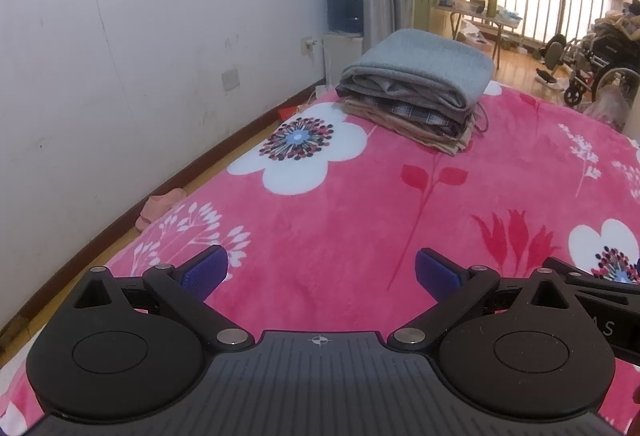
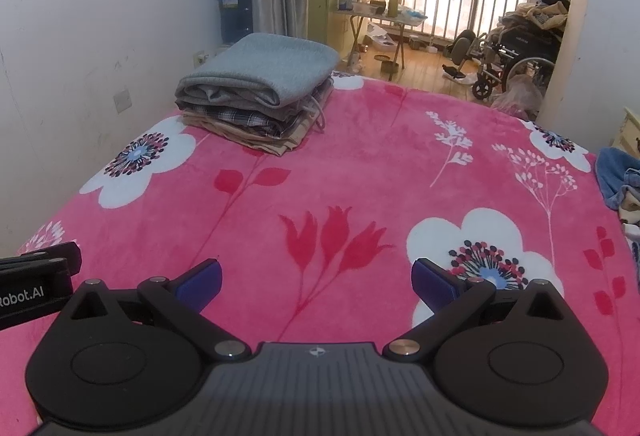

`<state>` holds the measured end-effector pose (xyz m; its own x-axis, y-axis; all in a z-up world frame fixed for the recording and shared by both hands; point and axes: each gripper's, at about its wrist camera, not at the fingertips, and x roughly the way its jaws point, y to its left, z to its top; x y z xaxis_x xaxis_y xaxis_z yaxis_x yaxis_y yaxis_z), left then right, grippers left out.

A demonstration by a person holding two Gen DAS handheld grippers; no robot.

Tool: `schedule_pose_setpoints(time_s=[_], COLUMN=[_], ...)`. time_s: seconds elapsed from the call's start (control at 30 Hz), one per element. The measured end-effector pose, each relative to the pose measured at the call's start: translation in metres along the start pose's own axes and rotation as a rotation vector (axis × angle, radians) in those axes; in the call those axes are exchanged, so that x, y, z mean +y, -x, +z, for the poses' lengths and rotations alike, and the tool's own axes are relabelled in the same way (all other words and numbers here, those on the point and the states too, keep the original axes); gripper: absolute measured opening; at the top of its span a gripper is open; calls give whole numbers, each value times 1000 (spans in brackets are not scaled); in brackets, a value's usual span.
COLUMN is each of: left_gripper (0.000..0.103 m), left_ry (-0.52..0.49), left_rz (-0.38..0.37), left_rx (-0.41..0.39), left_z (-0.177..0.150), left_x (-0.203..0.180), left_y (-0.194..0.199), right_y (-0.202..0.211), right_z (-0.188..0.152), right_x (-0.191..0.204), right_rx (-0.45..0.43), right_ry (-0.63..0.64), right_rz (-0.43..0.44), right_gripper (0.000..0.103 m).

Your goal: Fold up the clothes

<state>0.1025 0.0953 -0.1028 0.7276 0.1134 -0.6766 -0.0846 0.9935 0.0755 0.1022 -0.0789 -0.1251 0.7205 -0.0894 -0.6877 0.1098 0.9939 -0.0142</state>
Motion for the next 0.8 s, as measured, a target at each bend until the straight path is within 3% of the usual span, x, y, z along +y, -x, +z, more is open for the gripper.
schedule_pose_setpoints(time_s=[0.8], left_gripper=[101], left_ry=[-3], left_rz=[5], left_rx=[2], left_z=[-1], left_x=[1], left_y=[0], right_y=[0], right_z=[0], right_x=[0], right_rx=[-1], right_ry=[1], right_rz=[1], right_gripper=[103])
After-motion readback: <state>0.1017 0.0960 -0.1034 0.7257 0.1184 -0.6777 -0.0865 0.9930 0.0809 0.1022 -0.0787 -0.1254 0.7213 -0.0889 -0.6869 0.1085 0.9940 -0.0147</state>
